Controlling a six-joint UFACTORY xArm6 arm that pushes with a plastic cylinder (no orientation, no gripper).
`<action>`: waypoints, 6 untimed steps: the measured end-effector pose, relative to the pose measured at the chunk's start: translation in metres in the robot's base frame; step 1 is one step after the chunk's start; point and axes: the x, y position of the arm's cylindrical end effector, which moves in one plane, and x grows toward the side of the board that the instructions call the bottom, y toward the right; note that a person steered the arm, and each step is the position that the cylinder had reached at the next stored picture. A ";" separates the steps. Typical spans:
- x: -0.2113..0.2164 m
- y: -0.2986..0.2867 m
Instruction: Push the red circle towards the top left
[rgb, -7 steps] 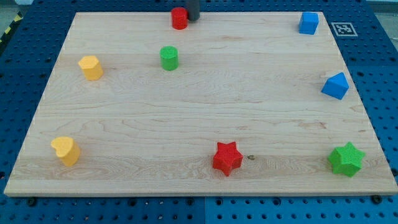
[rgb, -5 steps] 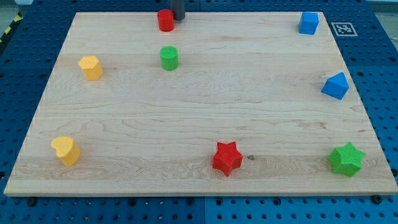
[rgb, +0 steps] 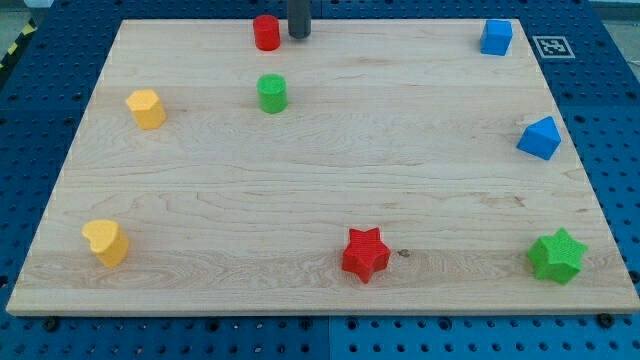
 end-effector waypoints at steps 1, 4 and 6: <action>0.003 -0.010; 0.003 -0.059; 0.040 -0.051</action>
